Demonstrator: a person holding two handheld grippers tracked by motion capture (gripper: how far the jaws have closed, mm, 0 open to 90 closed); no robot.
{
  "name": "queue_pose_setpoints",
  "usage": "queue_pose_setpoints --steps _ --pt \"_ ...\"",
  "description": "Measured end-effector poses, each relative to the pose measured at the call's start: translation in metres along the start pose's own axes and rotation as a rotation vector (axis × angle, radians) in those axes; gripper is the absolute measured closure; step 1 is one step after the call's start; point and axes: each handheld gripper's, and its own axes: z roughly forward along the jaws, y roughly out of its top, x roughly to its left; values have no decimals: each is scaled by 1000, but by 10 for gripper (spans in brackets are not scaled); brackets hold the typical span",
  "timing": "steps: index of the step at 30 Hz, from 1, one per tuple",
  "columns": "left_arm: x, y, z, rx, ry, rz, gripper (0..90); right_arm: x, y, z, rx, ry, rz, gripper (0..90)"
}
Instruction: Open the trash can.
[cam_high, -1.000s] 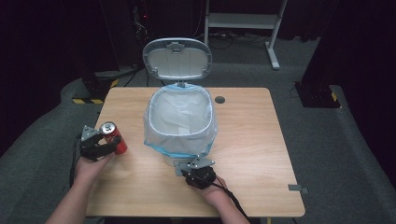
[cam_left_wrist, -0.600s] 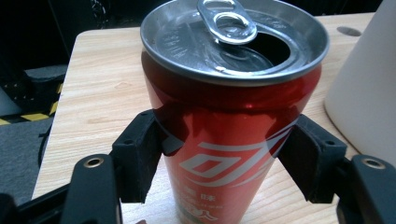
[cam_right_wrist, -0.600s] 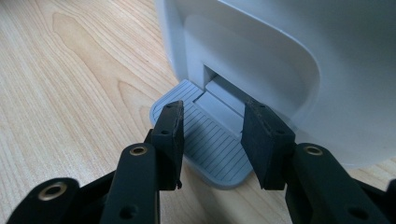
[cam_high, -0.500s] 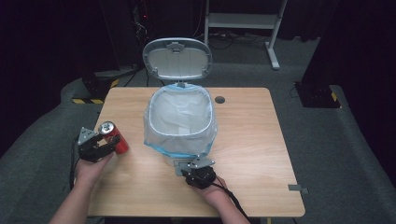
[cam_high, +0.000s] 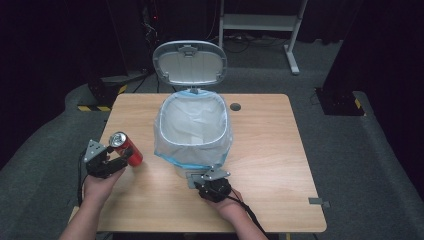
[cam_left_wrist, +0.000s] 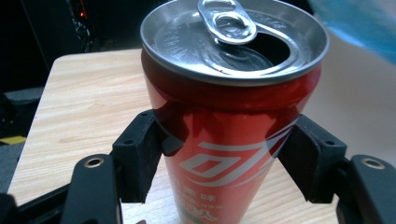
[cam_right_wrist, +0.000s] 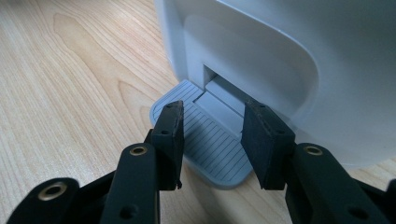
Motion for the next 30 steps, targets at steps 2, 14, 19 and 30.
queue_pose_setpoints --steps 2,14,19,30 --pt "-3 1 -3 -10 -4 10 335 0 0 0 0 0 0 590" --pt "-16 -4 -15 -43 -37 25 336 1 0 0 1 -5 -5 587" --pt "-24 1 -23 -81 -47 40 336 1 0 0 -2 -8 -9 587" --pt "-37 15 -40 -154 -66 34 336 1 0 0 -2 -4 -6 587"
